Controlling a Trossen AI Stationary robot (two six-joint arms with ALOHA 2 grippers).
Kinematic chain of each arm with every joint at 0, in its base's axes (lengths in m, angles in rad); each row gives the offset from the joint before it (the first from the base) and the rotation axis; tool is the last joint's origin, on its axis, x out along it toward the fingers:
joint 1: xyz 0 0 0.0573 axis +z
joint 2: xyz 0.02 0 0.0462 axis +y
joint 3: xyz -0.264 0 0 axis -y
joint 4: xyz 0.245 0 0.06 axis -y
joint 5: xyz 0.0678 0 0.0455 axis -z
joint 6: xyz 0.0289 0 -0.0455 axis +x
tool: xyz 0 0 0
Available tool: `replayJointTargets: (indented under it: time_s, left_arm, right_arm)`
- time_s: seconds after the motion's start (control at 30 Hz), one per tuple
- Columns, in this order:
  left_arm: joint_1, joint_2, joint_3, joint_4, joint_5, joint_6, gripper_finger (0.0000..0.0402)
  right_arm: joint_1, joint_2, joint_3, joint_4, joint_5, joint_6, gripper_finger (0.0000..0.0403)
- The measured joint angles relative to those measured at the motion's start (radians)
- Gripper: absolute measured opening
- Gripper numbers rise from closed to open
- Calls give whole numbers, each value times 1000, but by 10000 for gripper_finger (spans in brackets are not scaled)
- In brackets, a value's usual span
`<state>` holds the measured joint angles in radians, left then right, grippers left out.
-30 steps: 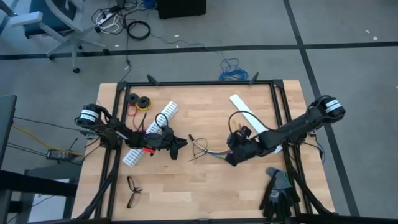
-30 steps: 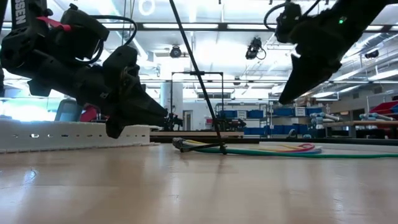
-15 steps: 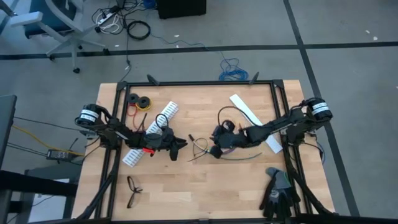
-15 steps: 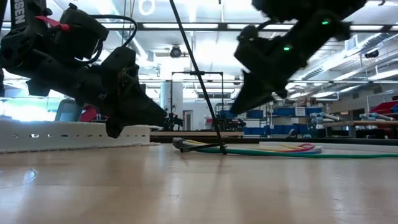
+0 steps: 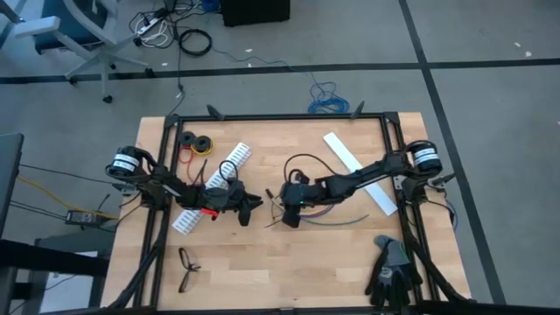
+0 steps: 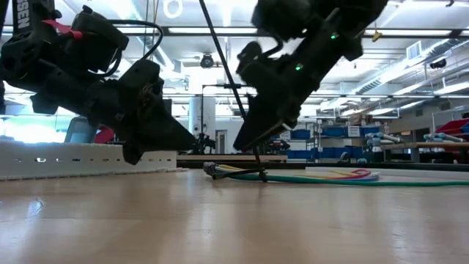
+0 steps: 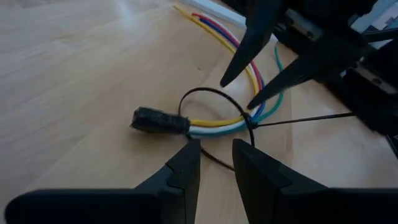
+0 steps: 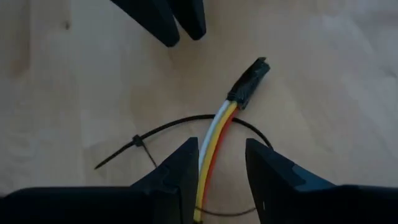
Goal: Ziptie cables
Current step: Wrap the cable wires with the black zip tie
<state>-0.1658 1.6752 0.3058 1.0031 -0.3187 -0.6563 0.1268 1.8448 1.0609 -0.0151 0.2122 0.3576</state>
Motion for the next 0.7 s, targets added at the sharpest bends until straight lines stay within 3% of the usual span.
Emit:
replayJointTargets:
  time_s: [0.13,0.5,0.7]
  left_arm:
    - [0,0,0,-1,0,-1,104]
    - [0,0,0,-5,0,0,104]
    - [0,0,0,-8,0,-3,104]
  right_arm:
    - [-1,58,63,-59,-56,5,119]
    - [2,163,151,-180,-69,5,112]
    - [1,159,148,-202,-51,-37,16]
